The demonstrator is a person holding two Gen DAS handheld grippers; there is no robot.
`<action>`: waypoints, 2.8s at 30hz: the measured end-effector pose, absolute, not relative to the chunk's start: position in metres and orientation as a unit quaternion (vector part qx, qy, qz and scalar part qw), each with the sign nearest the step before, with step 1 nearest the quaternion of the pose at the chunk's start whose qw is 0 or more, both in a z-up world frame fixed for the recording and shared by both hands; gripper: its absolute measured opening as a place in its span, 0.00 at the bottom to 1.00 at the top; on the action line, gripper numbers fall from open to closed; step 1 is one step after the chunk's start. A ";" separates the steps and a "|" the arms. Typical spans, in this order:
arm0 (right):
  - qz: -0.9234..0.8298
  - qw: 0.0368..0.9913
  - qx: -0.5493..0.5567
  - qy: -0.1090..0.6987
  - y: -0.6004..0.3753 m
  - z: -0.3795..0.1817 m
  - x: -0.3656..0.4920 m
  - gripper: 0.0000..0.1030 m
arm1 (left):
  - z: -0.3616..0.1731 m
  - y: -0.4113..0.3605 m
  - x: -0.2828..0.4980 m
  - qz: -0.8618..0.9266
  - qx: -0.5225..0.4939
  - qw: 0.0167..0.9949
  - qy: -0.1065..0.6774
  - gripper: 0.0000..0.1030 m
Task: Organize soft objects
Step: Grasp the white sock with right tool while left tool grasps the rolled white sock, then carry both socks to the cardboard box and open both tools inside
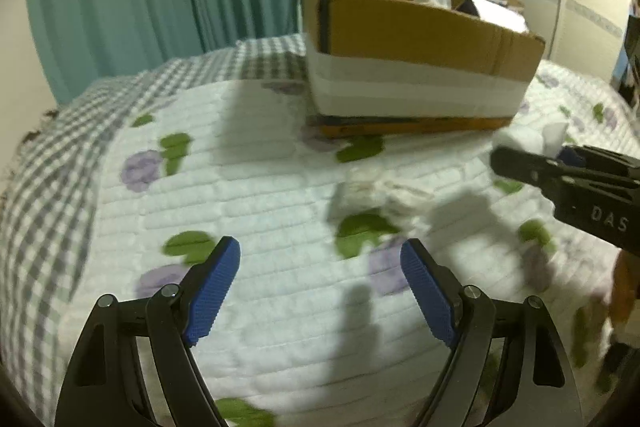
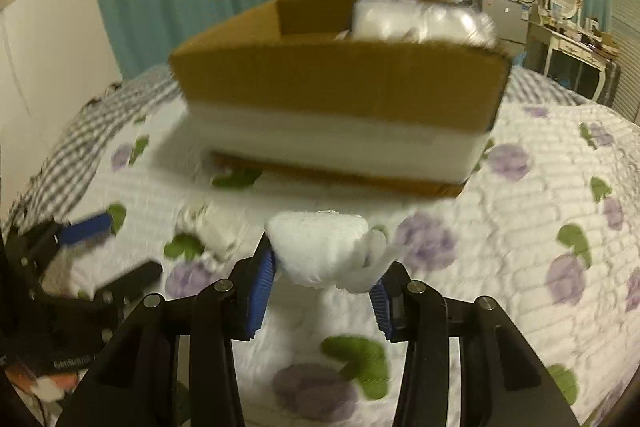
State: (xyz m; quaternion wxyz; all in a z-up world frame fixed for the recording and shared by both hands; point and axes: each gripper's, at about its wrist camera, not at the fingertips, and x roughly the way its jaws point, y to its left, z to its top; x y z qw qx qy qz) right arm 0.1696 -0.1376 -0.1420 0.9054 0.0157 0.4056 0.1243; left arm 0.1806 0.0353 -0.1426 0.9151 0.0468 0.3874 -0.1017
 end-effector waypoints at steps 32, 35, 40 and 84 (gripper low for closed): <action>0.113 0.914 0.058 0.386 -0.178 -0.116 0.175 0.41 | -0.140 0.008 0.192 -0.116 0.046 0.924 0.362 0.54; 0.110 0.918 0.061 0.377 -0.179 -0.105 0.165 0.41 | -0.118 0.012 0.180 -0.119 0.027 0.930 0.348 0.54; 0.105 0.923 0.063 0.364 -0.179 -0.081 0.145 0.41 | -0.074 0.014 0.165 -0.129 0.002 0.937 0.323 0.54; 0.115 0.931 0.055 0.343 -0.202 -0.035 0.342 0.82 | -0.045 -0.054 0.319 -0.106 0.065 0.951 0.282 0.71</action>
